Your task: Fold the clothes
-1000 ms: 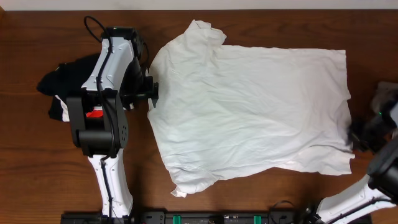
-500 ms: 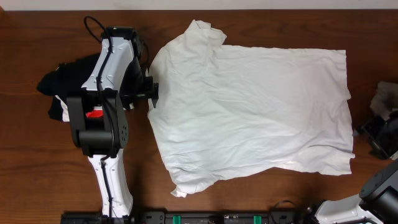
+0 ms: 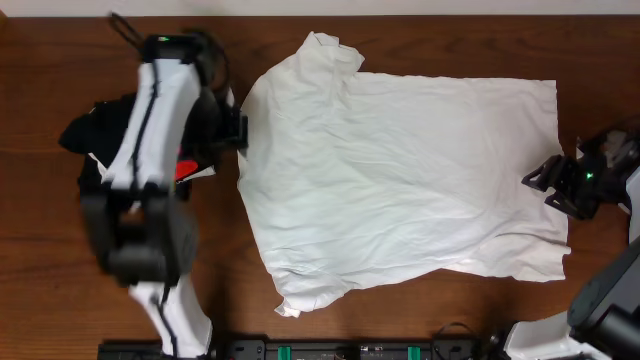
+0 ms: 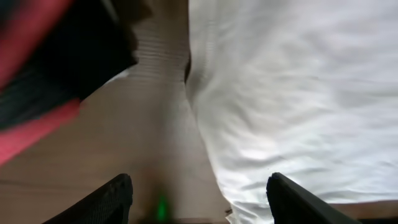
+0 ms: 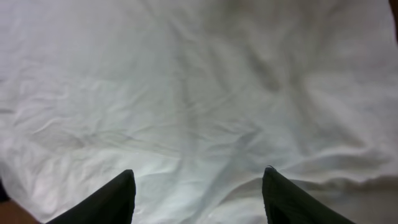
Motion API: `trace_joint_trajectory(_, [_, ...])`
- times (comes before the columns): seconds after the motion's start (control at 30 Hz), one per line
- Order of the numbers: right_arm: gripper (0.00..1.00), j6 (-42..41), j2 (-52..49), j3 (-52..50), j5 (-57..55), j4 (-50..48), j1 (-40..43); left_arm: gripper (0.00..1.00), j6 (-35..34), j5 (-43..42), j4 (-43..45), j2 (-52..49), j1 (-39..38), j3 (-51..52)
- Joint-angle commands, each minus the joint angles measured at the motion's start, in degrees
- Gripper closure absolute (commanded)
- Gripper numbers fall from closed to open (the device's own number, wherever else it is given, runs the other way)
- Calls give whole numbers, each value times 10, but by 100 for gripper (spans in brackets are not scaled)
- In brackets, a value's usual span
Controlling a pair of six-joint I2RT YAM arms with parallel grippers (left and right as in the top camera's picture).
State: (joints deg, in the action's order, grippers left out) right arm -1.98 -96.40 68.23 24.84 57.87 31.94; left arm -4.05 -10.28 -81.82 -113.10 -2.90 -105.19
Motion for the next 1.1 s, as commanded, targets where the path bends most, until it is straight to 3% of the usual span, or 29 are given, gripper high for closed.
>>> trace_joint_trajectory(0.0, [34, 23, 69, -2, 29, 6, -3, 28, -8, 26, -6, 116, -1, -5])
trace_joint_trajectory(0.23, [25, 13, 159, -2, 28, 32, -12, 28, -86, 59, -23, 246, -1, 51])
trace_joint_trajectory(0.47, [23, -26, 166, -5, -17, 65, -36, 28, -130, 3, 28, 311, -13, 281])
trace_joint_trajectory(0.7, [24, -53, 166, -5, -66, 90, -39, 28, -176, -73, 158, 312, -57, 475])
trace_joint_trajectory(0.9, [39, -54, 165, -5, -64, 104, -66, 29, -189, -78, 208, 312, -63, 513])
trace_joint_trajectory(1.07, [26, -56, 165, -5, -90, 148, -100, 28, -201, -99, 190, 312, -111, 525])
